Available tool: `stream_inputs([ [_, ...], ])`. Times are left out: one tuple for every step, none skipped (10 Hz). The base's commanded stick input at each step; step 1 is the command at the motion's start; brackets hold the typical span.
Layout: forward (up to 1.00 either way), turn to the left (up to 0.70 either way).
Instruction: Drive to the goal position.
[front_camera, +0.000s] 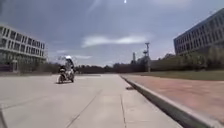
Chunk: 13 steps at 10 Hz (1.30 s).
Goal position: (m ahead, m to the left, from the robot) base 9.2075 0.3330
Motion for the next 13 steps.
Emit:
stream_inputs([
  [1.0,0.0],
  [1.0,0.0],
  [1.0,0.0],
  [1.0,0.27],
  [1.0,0.34],
  [1.0,0.17],
  [1.0,0.0],
  [1.0,0.0],
  [1.0,0.0],
  [1.0,0.0],
  [1.0,0.0],
  [1.0,0.0],
  [1.0,0.0],
])
